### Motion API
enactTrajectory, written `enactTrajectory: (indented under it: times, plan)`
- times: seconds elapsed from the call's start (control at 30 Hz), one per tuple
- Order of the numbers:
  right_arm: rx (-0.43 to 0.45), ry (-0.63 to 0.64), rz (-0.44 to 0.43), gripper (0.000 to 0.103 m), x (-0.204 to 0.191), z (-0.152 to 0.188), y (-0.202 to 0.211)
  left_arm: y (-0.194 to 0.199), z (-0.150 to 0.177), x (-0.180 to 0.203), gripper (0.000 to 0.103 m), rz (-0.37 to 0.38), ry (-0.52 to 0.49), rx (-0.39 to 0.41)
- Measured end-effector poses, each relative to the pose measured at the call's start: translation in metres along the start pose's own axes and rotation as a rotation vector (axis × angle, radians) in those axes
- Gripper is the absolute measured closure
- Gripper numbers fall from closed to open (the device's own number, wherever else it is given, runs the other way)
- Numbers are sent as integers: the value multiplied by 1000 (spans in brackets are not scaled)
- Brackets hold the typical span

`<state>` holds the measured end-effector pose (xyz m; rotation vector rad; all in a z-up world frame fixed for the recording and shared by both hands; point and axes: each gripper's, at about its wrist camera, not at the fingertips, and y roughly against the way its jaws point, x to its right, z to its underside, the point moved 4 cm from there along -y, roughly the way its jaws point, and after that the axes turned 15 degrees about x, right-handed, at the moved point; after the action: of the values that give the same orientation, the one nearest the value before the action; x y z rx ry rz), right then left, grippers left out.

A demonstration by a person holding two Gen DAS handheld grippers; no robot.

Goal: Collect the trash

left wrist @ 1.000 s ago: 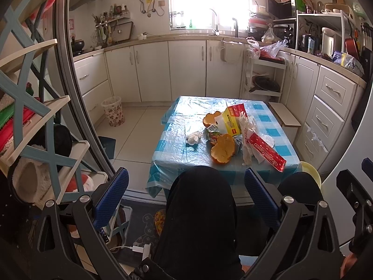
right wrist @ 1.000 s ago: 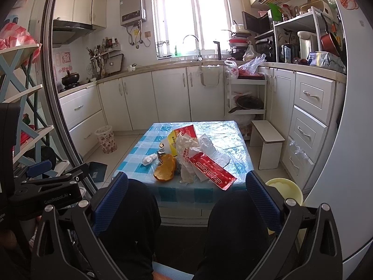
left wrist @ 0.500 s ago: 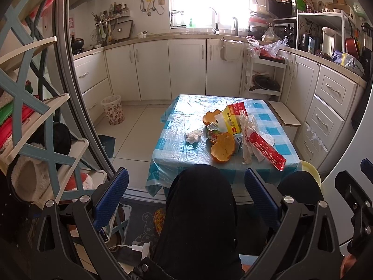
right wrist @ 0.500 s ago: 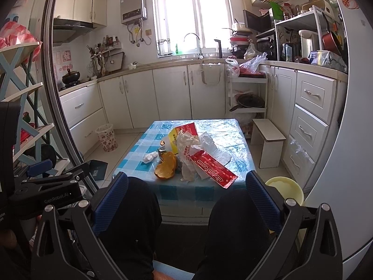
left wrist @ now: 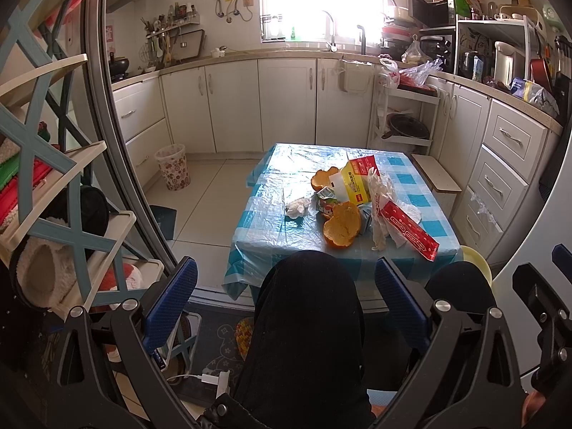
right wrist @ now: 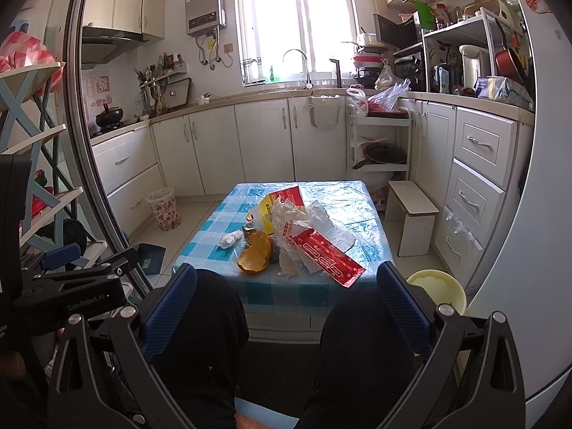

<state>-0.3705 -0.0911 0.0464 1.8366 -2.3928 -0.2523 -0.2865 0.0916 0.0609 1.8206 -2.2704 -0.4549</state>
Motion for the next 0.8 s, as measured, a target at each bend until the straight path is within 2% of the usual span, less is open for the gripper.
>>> enactTrajectory:
  times: [0.2,0.4,0.6,0.73,0.8]
  plan:
    - [-1,1,-9,6,-2,1,-2,-1,5,1,7,11,7,-6]
    - [-8,22,-12,6,3,-8,-20,-22,8,-6,7,15,21,-19]
    - [-40,23,17,6,22,-13,-53,-61,8,-8,7,34,46,-79]
    - [-44,27,37,6,39,-6,-77,-90,3,-2,7,68,46,-116]
    - [-78,33,36,6,47,-1,-90,-105,2,6,7,96,37,-128]
